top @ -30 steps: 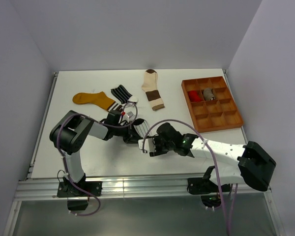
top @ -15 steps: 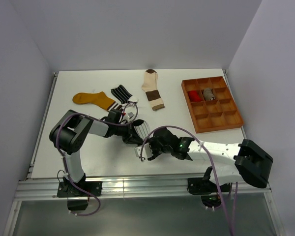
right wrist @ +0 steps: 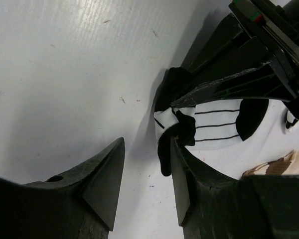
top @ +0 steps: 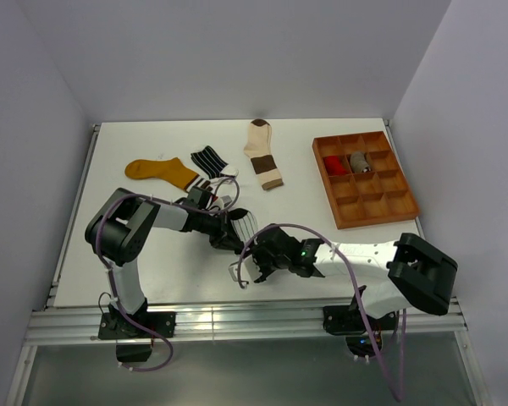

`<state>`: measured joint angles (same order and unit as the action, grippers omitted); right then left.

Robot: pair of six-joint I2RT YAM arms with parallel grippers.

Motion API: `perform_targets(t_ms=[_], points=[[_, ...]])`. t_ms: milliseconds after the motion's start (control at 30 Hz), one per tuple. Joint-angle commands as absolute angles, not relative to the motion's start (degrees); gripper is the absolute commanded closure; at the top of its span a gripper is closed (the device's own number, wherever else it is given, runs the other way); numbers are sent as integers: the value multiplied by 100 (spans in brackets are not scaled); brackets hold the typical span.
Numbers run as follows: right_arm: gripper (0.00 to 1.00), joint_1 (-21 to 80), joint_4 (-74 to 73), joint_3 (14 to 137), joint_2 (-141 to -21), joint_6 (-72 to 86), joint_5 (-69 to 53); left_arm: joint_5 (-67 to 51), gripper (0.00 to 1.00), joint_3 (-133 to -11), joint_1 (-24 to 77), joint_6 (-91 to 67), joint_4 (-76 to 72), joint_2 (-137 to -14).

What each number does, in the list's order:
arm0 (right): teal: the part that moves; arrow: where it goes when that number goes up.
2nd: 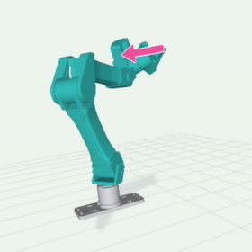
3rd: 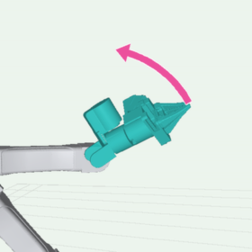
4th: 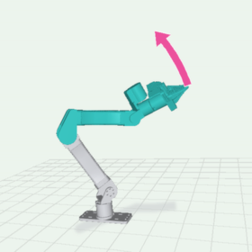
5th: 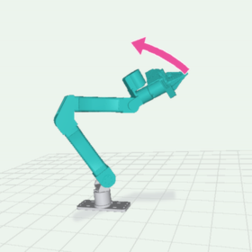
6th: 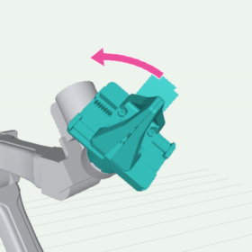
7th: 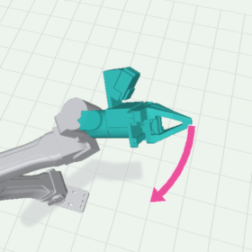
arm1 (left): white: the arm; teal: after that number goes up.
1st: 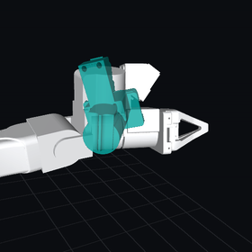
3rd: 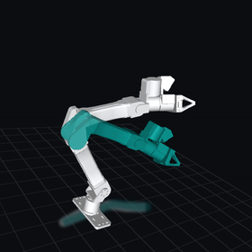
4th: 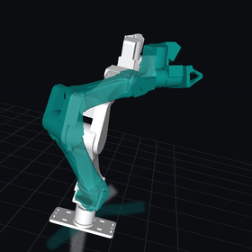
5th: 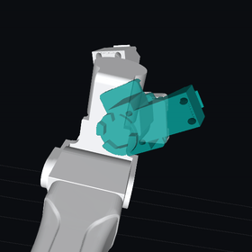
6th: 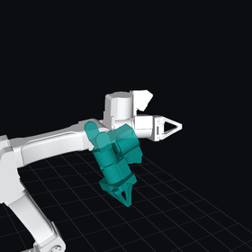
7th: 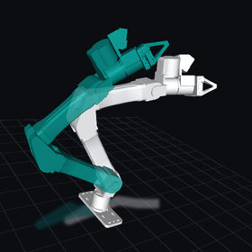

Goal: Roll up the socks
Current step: Roll the sock at the center of the board.

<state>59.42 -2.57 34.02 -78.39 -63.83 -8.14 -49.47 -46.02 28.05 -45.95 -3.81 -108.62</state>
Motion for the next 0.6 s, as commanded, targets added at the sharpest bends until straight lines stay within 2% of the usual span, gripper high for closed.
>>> perform_targets(t_ms=[0, 567], points=[[51, 6038, -26, 3349, -7927, -6504, -730, -4140, 100, -4482, 2821, -3991, 694, -11118], [51, 6135, 360, 3612, -8367, -6706, -405, -4087, 100, -4649, 2821, -3709, 1081, -11136]])
